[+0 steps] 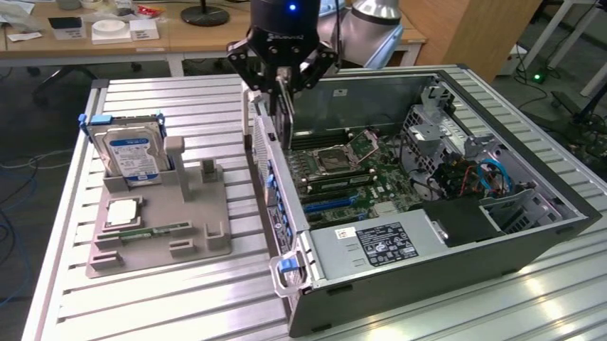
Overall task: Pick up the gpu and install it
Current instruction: 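Pick up the gpu and move the gpu toward the slot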
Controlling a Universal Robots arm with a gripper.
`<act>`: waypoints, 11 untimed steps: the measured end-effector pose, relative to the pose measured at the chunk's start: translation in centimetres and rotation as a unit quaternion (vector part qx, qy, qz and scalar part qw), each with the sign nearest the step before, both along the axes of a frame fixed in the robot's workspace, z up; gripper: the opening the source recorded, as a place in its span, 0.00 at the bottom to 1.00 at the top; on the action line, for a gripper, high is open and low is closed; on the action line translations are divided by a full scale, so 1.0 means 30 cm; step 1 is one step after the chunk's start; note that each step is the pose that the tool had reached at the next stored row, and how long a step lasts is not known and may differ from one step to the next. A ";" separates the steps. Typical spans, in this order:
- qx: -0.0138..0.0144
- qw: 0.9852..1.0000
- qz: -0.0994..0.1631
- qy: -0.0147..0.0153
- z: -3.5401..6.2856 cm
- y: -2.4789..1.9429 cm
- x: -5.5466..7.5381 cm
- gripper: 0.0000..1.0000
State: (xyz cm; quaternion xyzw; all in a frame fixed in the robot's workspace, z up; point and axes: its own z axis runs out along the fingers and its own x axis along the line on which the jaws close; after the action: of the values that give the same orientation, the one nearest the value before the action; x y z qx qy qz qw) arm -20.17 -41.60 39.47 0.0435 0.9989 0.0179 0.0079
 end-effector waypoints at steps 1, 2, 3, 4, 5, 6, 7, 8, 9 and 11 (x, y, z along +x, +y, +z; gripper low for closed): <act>0.000 1.000 0.000 0.000 0.000 0.000 0.010 0.28; 0.000 1.000 0.000 0.000 0.000 0.000 0.021 0.28; 0.000 1.000 0.000 0.000 0.000 0.000 0.031 0.28; 0.000 1.000 0.000 0.000 0.000 0.000 0.041 0.28; 0.000 1.000 0.000 0.000 0.000 0.000 0.050 0.28; 0.000 1.000 0.000 0.000 0.000 0.000 0.059 0.28; 0.000 1.000 0.000 0.000 0.000 0.000 0.068 0.28; 0.000 1.000 0.000 0.000 0.000 0.000 0.076 0.28; 0.000 1.000 0.000 0.000 0.000 0.000 0.085 0.28; 0.000 1.000 0.000 0.000 0.000 0.000 0.103 0.28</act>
State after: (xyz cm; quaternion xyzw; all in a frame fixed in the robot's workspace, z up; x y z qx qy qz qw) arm -17.09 -41.60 39.47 0.0437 0.9989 0.0178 0.0079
